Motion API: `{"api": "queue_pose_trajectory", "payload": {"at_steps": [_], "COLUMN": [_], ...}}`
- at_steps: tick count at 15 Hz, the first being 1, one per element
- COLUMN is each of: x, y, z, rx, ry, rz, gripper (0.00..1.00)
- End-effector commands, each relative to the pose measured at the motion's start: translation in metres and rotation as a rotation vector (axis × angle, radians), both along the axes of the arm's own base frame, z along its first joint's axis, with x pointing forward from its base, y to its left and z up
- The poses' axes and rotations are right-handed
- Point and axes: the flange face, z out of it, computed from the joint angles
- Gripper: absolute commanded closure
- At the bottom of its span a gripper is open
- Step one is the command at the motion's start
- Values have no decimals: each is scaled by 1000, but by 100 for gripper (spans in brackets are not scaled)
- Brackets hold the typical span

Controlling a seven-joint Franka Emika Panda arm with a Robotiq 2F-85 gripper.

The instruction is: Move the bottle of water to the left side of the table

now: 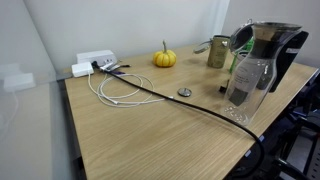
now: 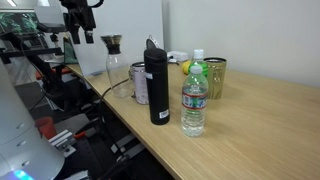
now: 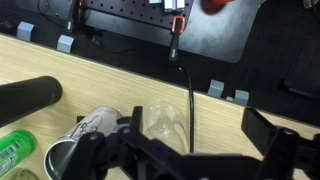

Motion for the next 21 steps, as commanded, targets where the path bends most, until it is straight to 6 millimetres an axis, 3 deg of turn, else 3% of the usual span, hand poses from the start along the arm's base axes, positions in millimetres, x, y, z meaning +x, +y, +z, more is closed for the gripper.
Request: {"api": "queue_pose_trajectory", "payload": {"at_steps": [1,10,15,21], "x": [4,59,66,65], "y": [-3,-71,-79,-78], "z": [0,37,56,56], "rx": [10,131,183,167], "ry": [-2,-173,-239,-230], "rz": [-35,-522,-686,-668], "gripper": [0,0,0,0]}}
